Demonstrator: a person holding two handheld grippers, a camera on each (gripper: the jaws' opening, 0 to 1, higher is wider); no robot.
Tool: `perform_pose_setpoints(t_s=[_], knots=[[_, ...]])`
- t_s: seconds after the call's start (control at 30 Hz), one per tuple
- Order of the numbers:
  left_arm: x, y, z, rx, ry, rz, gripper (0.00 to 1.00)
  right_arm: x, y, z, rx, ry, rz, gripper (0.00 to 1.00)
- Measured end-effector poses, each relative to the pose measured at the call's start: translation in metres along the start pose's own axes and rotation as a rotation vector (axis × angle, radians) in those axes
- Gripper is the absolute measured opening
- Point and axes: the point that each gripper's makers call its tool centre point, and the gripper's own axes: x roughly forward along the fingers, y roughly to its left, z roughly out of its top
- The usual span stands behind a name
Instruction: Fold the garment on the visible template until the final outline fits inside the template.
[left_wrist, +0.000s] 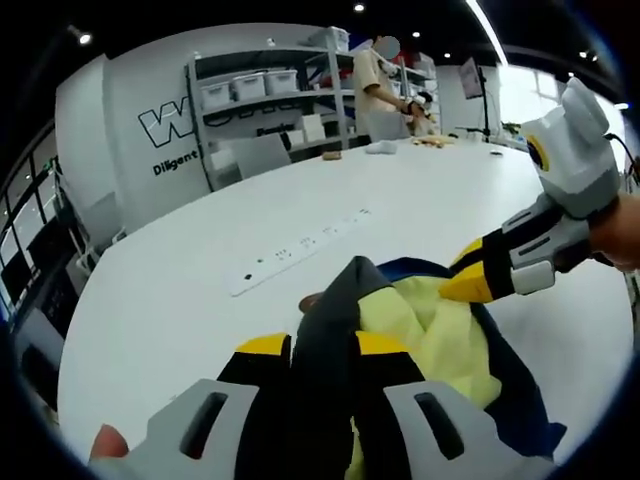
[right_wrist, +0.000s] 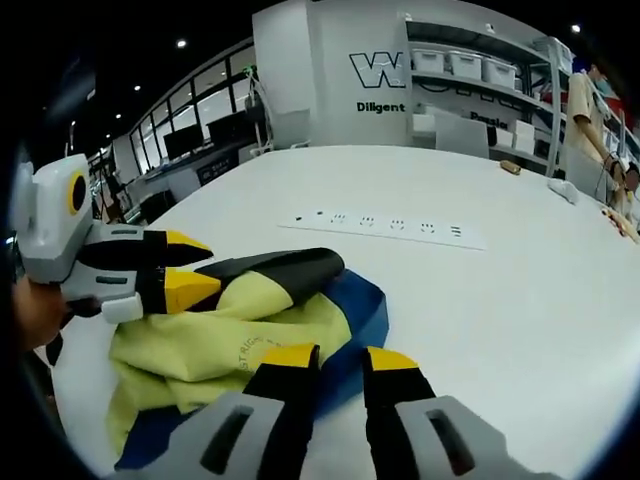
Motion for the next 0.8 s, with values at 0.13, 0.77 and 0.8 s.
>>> perform_pose_setpoints(t_s=[0.13, 0.77, 0.8], knots=[[0.000, -0.004, 0.002, 0.008, -0.011, -0.020, 0.00, 0.000, 0.000, -0.001, -0.003, 0.003, 0.002, 0.10], [-0.004, 0.003, -0.001, 0.014, 0.001, -0.022, 0.00, -0.002, -0.002, 0.001, -0.037, 0.000, -0.001, 0.00], [-0.005, 0.005, 0.000, 0.012, 0.000, -0.020, 0.00, -0.003, -0.003, 0.002, -0.039, -0.001, -0.004, 0.00]])
